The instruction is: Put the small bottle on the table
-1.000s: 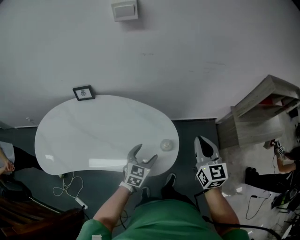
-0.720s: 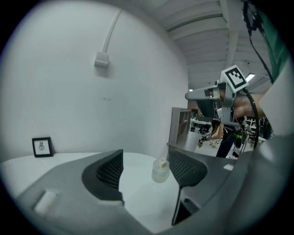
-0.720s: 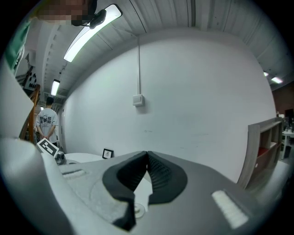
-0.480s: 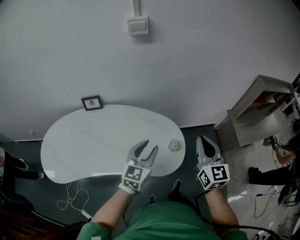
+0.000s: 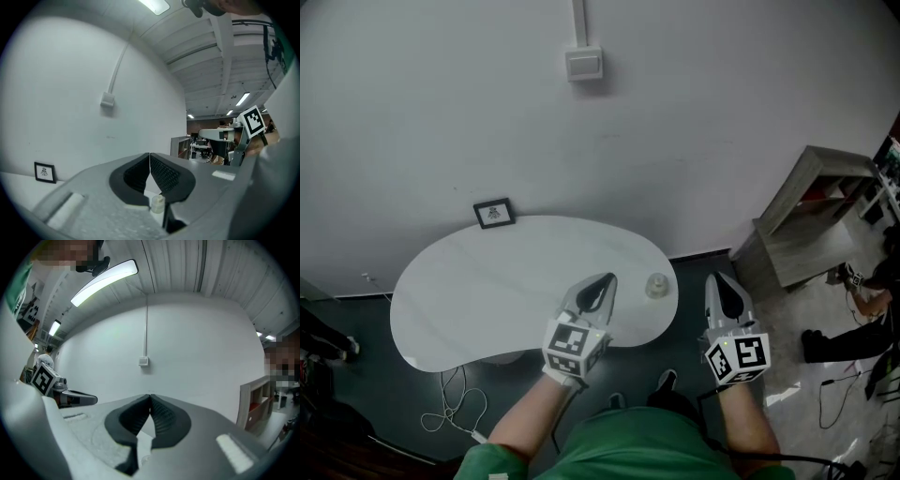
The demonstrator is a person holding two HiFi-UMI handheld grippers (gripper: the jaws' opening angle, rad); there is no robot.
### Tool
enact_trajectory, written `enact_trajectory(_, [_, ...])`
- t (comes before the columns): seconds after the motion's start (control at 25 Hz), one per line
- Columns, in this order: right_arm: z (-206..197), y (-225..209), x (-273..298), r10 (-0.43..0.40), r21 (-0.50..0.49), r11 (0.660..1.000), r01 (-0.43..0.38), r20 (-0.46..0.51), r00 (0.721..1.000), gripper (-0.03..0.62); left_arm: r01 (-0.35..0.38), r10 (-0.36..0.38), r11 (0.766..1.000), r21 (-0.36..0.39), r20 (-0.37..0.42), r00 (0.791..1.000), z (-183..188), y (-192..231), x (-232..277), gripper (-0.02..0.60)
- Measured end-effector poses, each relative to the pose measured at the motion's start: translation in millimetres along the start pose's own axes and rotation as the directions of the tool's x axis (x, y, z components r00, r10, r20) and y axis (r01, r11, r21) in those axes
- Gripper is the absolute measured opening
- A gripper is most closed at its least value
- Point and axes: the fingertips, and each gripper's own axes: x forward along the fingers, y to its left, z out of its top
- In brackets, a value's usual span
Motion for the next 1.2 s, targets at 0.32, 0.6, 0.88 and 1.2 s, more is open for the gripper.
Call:
enact_trajectory(0.32, [11.9, 12.2, -17.8, 0.060, -0.016, 0.998, -0.060, 0.031, 0.998, 0.002, -0.054, 0.054, 0.999, -0.001, 0.022, 0.998, 18.3, -8.5, -14.4, 0.015])
enact_trajectory(0.6, [13.6, -8.7, -32.5, 0.091, -0.014, 0.996, -0.090, 0.028, 0.995, 0.002, -0.084, 0.083, 0.996, 0.006, 0.055, 0.995, 35.0, -36.3, -1.7, 0.015])
enact_trajectory(0.88, [20.7, -32.3, -54.6, 0.109, -0.014, 0.994, -0.108, 0.046, 0.993, 0.002, -0.112, 0.110, 0.993, 0.033, 0.072, 0.991, 49.2, -68.5, -1.1, 0.015])
enact_trajectory(1.2, [24.8, -39.7, -65.2, 0.143, -0.008, 0.990, -0.143, 0.058, 0.988, 0.002, -0.139, 0.136, 0.989, 0.050, 0.064, 0.989, 50.4, -85.4, -6.8, 0.015])
